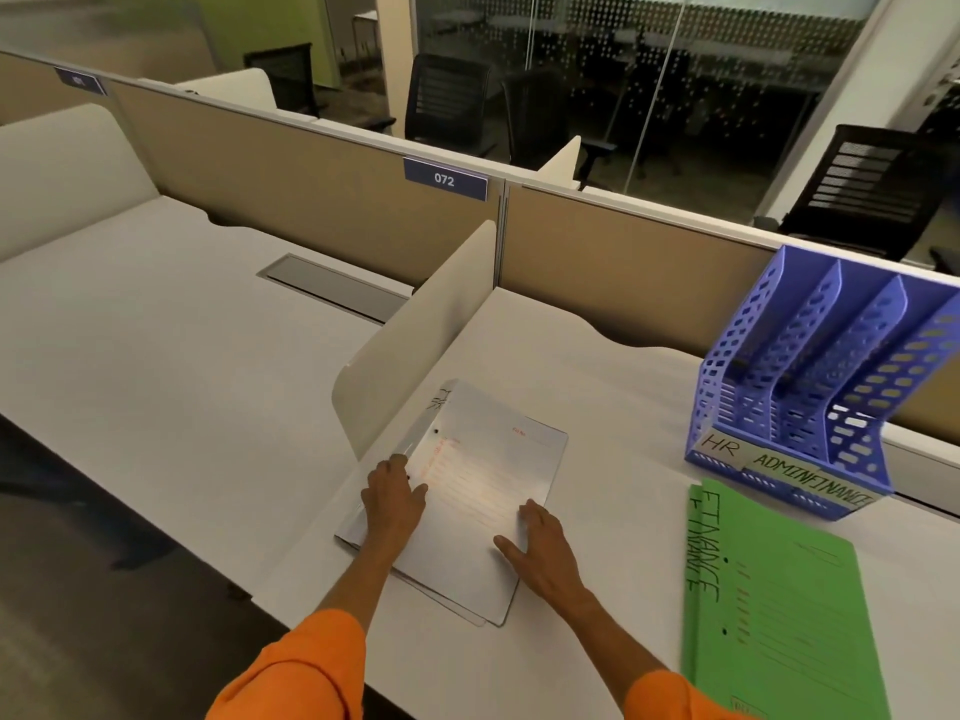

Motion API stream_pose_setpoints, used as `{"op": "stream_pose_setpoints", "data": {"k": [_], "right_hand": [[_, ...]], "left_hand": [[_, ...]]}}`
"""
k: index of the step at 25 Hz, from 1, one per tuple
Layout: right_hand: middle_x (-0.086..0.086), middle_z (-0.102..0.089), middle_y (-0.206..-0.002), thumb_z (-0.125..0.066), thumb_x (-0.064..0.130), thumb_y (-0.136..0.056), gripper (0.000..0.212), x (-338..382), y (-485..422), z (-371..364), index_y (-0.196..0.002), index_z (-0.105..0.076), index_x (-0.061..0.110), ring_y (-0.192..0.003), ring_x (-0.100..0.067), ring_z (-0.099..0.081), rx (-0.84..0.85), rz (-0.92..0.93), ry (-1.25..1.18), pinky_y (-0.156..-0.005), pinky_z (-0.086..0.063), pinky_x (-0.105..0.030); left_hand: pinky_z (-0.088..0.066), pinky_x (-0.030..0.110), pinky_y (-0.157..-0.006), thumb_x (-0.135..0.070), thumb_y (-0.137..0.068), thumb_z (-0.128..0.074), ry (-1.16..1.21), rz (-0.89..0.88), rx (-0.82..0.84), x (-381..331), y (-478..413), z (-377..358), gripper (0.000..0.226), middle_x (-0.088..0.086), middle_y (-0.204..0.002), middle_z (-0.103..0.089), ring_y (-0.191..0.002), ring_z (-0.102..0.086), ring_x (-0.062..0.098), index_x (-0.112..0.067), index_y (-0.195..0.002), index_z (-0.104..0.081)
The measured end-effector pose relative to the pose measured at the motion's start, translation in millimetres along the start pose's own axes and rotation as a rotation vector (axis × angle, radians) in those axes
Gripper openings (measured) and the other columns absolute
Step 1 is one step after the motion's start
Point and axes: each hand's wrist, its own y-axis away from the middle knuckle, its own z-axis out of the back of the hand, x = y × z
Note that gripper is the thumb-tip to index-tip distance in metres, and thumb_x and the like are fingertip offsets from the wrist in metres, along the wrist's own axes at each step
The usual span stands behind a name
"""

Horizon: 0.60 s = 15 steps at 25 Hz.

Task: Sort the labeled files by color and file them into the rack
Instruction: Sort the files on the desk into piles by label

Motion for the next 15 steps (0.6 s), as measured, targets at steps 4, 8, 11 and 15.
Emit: {"op": "stream_pose_setpoints", "data": {"k": [4, 8, 11, 15], "right_hand": [[-0.002, -0.016, -0.164, -0.053, 0.059, -0.091, 0.084, -5, 0, 0, -0.154, -0.02, 0.013, -0.15, -0.018, -0.017, 0.031, 0.001, -0.012, -0.12, -0.019, -0.029], [0.001, -0.013, -0.165, -0.055, 0.059, -0.09, 0.087, -13, 3, -3, -0.155, -0.017, 0.015, -0.15, -0.015, -0.016, 0.04, 0.007, -0.063, -0.12, -0.017, -0.027], [0.001, -0.014, -0.165, -0.055, 0.058, -0.091, 0.085, -16, 6, -3, -0.155, -0.018, 0.015, -0.151, -0.014, -0.015, 0.031, 0.018, -0.116, -0.12, -0.015, -0.028], [0.0, -0.02, -0.163, -0.055, 0.057, -0.091, 0.081, -18, 12, 5, -0.154, -0.023, 0.016, -0.149, -0.015, -0.021, 0.008, -0.019, -0.254, -0.122, -0.02, -0.033]], "left_hand": [[-0.037, 0.047, -0.102, -0.025, -0.079, -0.079, 0.085, 0.158, 0.037, -12, -14, 7, 0.065, 0.017, -0.133, -0.051, -0.126, -0.045, 0.035, -0.009, -0.134, -0.048], [-0.041, 0.044, -0.103, -0.038, -0.075, -0.083, -0.032, 0.155, 0.153, -17, -24, 17, 0.077, 0.017, -0.136, -0.043, -0.128, -0.042, 0.033, -0.008, -0.136, -0.045], [-0.051, 0.039, -0.088, -0.031, -0.075, -0.084, 0.05, 0.055, 0.17, -23, -22, 17, 0.074, 0.017, -0.128, -0.047, -0.114, -0.053, 0.03, -0.006, -0.131, -0.043], [-0.051, 0.032, -0.069, -0.029, -0.073, -0.085, 0.106, 0.004, 0.195, -36, -14, 25, 0.065, 0.011, -0.113, -0.062, -0.089, -0.059, 0.023, -0.009, -0.12, -0.045]]}}
